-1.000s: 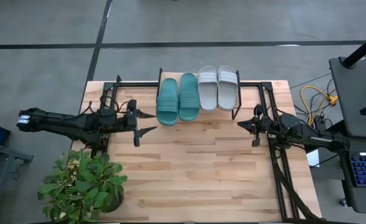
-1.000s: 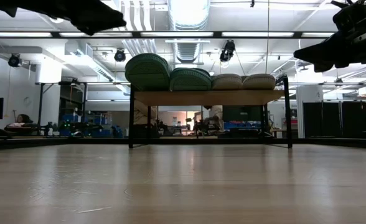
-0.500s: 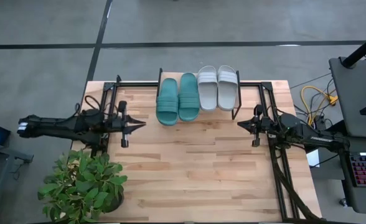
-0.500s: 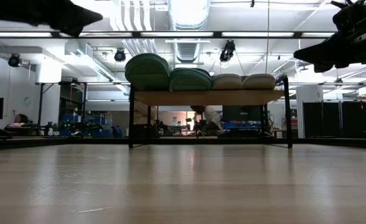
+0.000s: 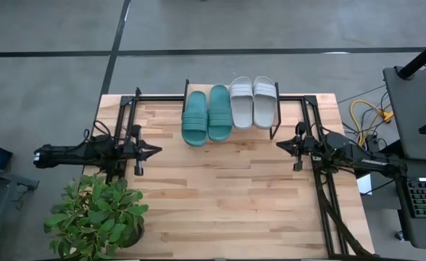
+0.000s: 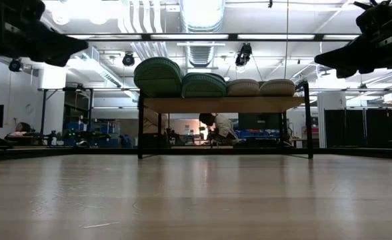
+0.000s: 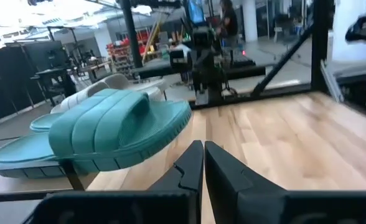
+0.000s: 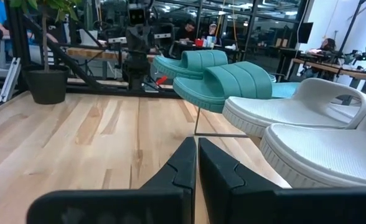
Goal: Pick and place slides into the shelf
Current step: Return to Home Position
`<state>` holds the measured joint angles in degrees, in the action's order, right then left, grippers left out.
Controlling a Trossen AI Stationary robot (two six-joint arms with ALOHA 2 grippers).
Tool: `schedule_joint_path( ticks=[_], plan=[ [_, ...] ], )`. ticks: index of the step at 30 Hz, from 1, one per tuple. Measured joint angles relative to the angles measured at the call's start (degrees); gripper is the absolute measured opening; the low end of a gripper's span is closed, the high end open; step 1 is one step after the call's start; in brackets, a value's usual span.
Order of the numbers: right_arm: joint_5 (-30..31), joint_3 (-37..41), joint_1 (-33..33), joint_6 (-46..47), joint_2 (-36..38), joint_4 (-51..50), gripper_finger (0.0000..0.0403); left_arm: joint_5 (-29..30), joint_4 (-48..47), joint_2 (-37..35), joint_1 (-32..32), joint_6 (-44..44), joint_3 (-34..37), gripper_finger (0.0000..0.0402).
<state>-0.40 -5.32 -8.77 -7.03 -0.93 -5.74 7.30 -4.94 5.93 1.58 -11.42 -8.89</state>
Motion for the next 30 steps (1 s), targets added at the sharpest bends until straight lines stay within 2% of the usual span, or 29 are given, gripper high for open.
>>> schedule_joint_path(
  ticks=[5, 8, 16, 20, 26, 30],
  plan=[
    [-0.63, 0.0, -0.01, 1.04, 0.0, -0.02, 0.0009, -2.13, -1.75, -4.7, 0.0, 2.22, 1.64, 0.0001],
    [-2.94, 0.0, 0.01, 1.07, -0.31, -0.01, 0.0009, -3.42, -1.75, -4.34, 0.0, 3.91, 2.2, 0.0001],
    [-3.04, 0.0, -0.01, -1.68, -0.61, 0.18, 0.0009, -2.44, -2.04, -4.38, 0.0, 6.68, 4.06, 0.0001],
    [-3.22, -0.02, -0.01, -3.0, -0.63, 0.02, 0.0009, -3.98, -1.83, -4.34, 0.01, 8.82, 5.04, 0.0001],
    [-9.73, -0.02, -0.01, -0.26, -0.63, 0.01, 0.0009, -4.02, 1.1, -3.81, 0.0, 9.63, 6.36, 0.0001],
    [-11.1, 0.66, -0.01, 2.89, -0.64, -0.54, 0.0009, -3.93, 1.43, -4.12, 0.0, 9.68, 6.57, 0.0001]
  ],
)
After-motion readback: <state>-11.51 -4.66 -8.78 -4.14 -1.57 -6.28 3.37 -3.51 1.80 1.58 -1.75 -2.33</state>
